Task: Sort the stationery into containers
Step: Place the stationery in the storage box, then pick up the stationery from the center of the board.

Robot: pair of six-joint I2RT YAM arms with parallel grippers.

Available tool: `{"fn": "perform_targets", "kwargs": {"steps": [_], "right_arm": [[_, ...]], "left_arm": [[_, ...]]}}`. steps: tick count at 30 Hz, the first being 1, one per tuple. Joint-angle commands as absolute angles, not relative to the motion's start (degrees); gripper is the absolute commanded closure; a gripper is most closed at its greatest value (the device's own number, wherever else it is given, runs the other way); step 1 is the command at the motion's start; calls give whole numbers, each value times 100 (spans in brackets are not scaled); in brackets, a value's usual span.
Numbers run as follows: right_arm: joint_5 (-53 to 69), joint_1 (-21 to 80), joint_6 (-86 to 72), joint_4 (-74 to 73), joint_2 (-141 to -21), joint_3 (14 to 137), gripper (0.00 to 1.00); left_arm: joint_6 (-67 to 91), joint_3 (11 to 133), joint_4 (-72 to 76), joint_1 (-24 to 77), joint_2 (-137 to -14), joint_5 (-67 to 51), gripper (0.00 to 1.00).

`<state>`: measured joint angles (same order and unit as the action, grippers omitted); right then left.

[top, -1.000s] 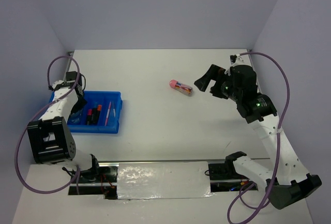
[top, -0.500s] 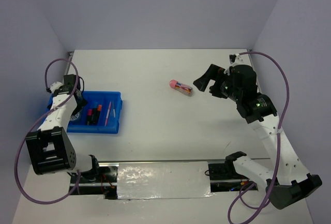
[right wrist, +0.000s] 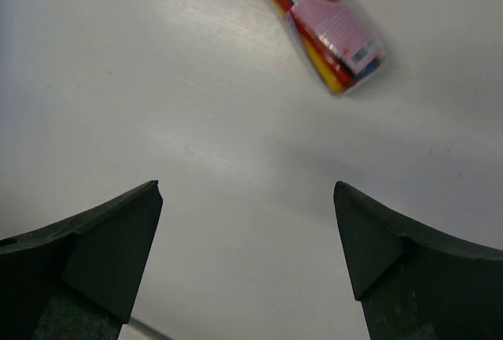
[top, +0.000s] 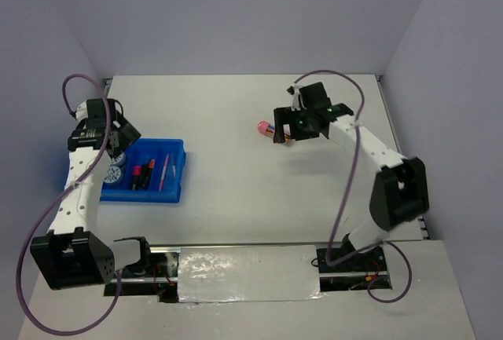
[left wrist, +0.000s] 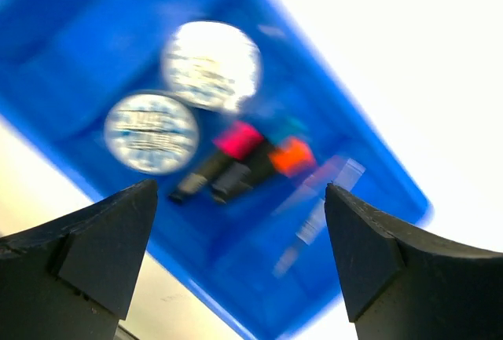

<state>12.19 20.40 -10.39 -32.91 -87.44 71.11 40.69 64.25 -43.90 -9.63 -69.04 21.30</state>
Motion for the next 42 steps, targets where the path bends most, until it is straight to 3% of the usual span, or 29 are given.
{"fn": "perform_targets", "kwargs": {"steps": [1,11,20,22,23,25,26,27,29,31,32,33,35,37,42], "right_arm": [[678,2127,411,-3603,-9560,8102,4],[-247,2294,1476,-3779,-11451,9693,3],[483,2320,1433,-3832,-12312,9406,8],[483,2329,1302,-3858,-12418,9387,16],[422,2338,1231,-3911,-12489,9422,45],[448,2381,986,-3859,-12254,9361,70],[413,2417,880,-3763,-12078,9265,92],[422,2443,583,-3640,-11833,8959,100],[789,2426,230,-3166,-10923,8589,100],[1964,2435,-385,-2507,-9851,7956,100],[2473,2435,-622,-2209,-9557,7763,100],[3470,2435,-1320,-1493,-9066,7343,100],[4285,2452,-1983,-925,-8773,7076,100],[4894,2505,-3116,155,-8421,6646,100],[4931,2959,-4733,2168,-7806,6012,100]], "left_arm": [[3727,6916,-4447,-423,-6715,1328,1],[3357,7084,-4579,299,-6680,281,1],[3006,7312,-4773,290,-6600,677,1],[2988,7330,-4703,299,-6679,529,1],[2988,7339,-4685,290,-6784,475,1],[2997,7444,-4667,290,-6846,283,1],[2971,7470,-4580,299,-6847,177,1],[2953,7506,-4396,290,-6838,37,1],[2971,7585,-4097,290,-6838,-846,1],[3172,7533,-3334,308,-6873,-1884,1],[3338,7463,-2940,342,-6882,-3056,1],[3871,7210,-1796,482,-6891,-3598,1],[4845,6945,-507,676,-6856,-4504,1],[5237,6838,766,931,-6916,-4754,1],[5685,7207,1483,1344,-7154,-5158,1]]}}
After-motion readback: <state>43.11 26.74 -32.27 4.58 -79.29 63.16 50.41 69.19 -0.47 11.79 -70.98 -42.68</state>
